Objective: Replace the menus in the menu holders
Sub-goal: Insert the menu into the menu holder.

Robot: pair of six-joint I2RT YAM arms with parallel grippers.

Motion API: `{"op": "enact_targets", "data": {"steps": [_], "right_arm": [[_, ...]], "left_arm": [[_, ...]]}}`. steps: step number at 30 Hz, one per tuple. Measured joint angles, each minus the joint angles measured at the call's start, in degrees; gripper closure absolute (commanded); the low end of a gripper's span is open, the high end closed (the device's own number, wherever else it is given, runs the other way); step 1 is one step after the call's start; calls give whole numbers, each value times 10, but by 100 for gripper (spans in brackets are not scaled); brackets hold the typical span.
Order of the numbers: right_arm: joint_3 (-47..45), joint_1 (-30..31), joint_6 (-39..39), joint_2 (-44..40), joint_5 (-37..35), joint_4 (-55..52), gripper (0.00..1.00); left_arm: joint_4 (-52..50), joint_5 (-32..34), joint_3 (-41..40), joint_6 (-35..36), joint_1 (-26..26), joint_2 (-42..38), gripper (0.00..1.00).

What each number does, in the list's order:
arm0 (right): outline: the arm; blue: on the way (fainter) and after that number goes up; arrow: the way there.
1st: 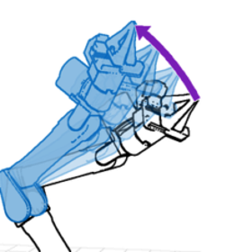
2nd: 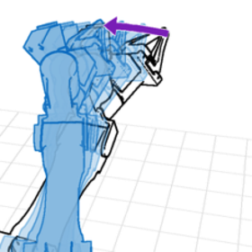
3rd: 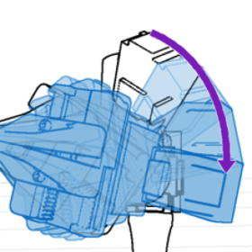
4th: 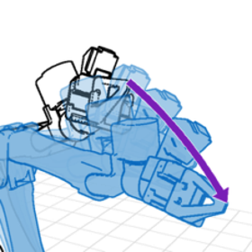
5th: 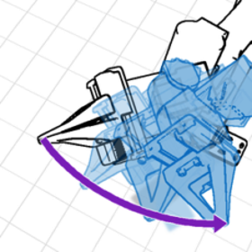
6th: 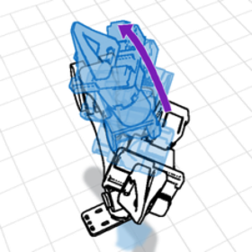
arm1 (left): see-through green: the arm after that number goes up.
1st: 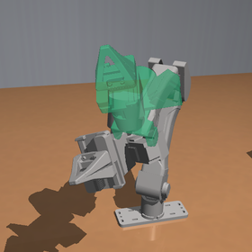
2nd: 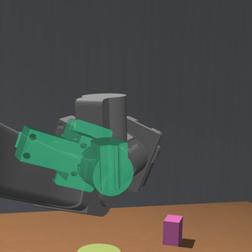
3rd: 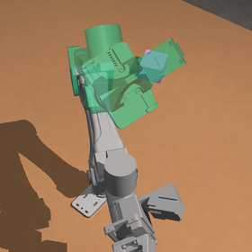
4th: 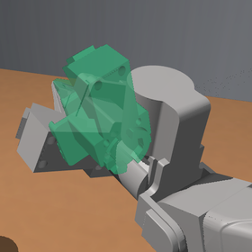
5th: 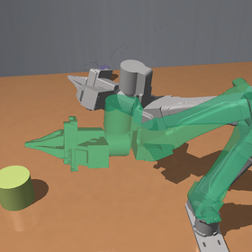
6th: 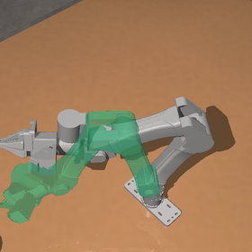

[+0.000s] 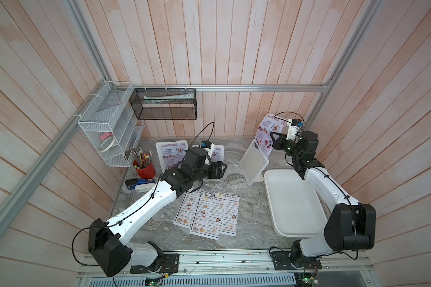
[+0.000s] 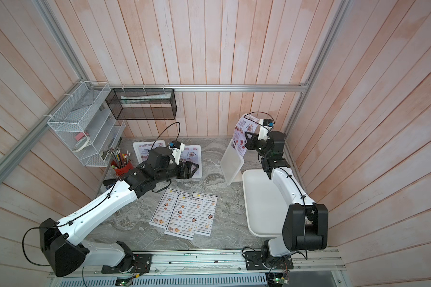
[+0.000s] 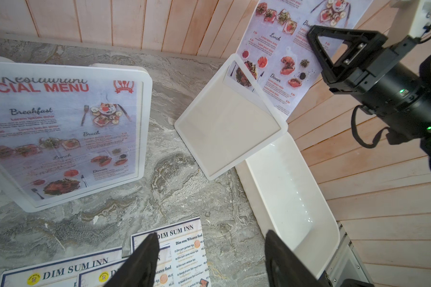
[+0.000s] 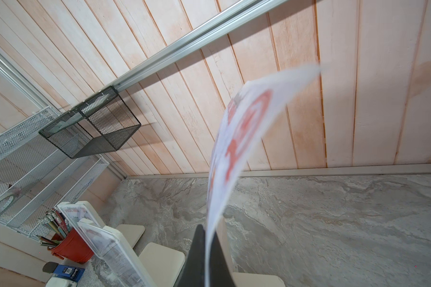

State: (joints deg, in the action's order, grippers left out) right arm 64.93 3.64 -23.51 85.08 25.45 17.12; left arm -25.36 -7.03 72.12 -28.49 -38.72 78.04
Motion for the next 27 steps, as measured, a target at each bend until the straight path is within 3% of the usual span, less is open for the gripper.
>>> {"op": "enact_targets", "data": {"steps": [13,27], "right_arm": [[-45,5,2,-5,-21,43,100],[-119,5,4,-61,-43,121,91]], "left_arm": [[-17,11,0,0,0,-7,30],[-12,-2,0,0,0,-10,30]]}}
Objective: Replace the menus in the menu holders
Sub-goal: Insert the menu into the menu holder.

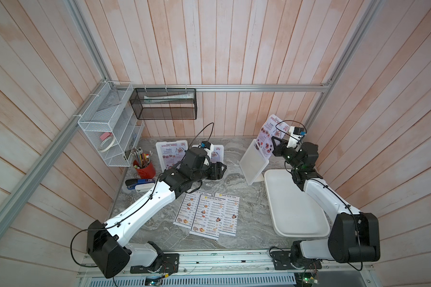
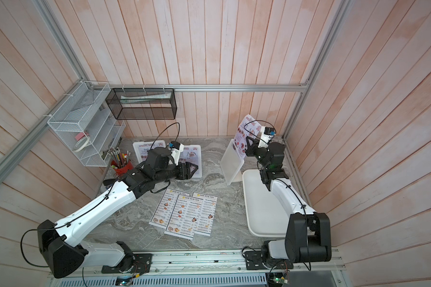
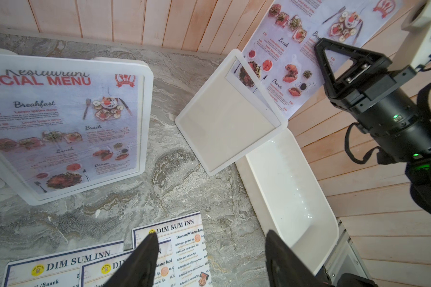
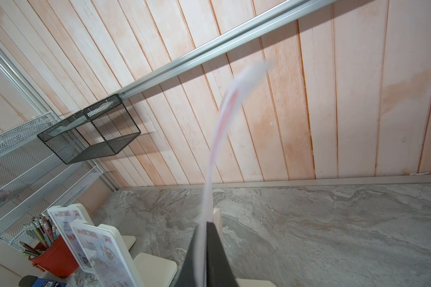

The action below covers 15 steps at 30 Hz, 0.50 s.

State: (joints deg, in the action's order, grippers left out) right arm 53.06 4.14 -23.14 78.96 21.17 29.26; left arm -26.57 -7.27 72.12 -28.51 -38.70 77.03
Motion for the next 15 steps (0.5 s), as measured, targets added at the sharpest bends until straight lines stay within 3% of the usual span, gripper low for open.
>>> {"op": "enact_targets", "data": {"steps": [15], "right_arm": [[-43,10,-12,-22,3,11,89]], "left_arm": [[-8,2,1,3,3,-22,29]]}}
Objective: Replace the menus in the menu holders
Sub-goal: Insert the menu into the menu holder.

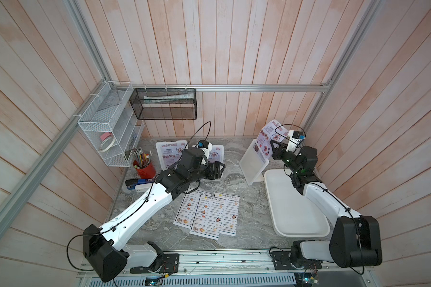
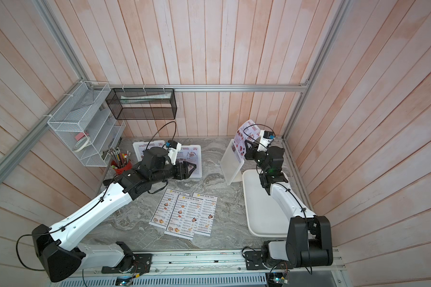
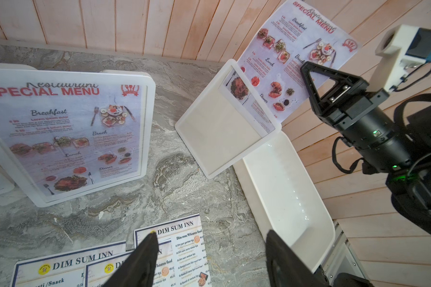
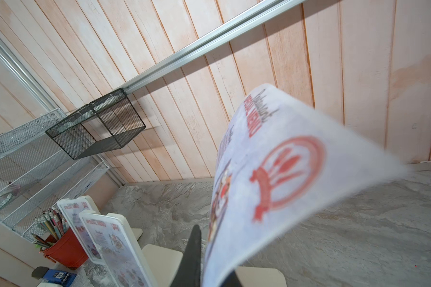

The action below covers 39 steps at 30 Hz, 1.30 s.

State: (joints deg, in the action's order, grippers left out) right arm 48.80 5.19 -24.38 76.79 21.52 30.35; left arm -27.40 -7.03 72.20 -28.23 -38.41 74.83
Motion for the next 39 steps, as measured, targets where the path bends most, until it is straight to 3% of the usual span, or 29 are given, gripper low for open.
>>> {"op": "enact_targets", "data": {"steps": [15,20,22,29,34,39], "right_arm": [[-26,15,36,-47,-12,-47,77],[49,3,66,-16,-12,-96,78],[64,1,70,-7,-12,-104,84],[50,1,61,-6,-9,-111,94],[-1,9,46,-30,-11,-110,94],[-20,25,31,-55,-11,-113,86]], "left_arm": [[-1,0,0,0,2,-4,30],[0,0,0,0,2,-2,29],[-1,0,0,-1,2,-2,29],[-1,0,0,0,2,1,30],[0,-1,0,2,2,9,29],[4,-2,0,2,2,17,29]]}}
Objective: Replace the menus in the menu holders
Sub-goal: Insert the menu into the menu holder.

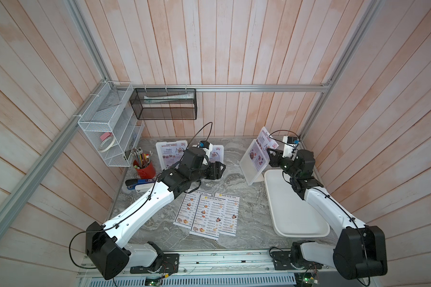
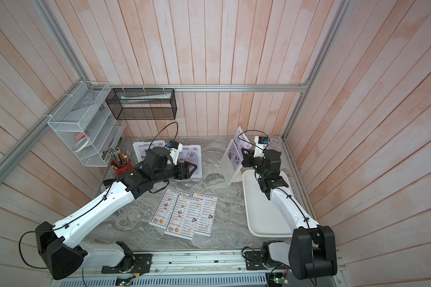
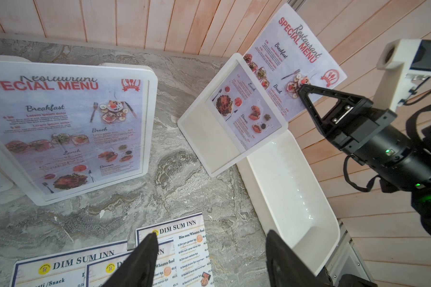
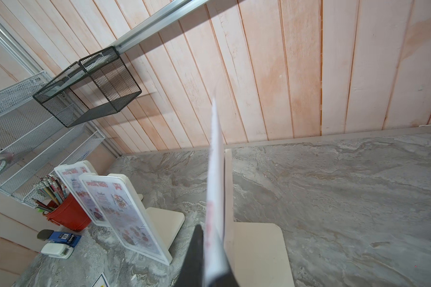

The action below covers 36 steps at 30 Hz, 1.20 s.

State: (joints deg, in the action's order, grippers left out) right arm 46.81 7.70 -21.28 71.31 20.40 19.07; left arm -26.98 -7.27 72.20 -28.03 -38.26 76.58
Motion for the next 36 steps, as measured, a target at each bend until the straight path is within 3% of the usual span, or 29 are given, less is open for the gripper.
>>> {"op": "enact_targets", "data": {"steps": [9,16,27,36], "right_arm": [[5,5,-5,-17,-30,-42,79],[51,-9,7,3,-47,-72,94],[18,-8,2,-8,-33,-73,98],[-12,-6,-17,-27,-16,-73,85]], "left_arm": [[19,-5,0,0,0,0,30],[27,-7,-3,0,1,0,29],[39,-15,-3,0,4,6,29],[45,-15,-8,0,4,6,29]]}}
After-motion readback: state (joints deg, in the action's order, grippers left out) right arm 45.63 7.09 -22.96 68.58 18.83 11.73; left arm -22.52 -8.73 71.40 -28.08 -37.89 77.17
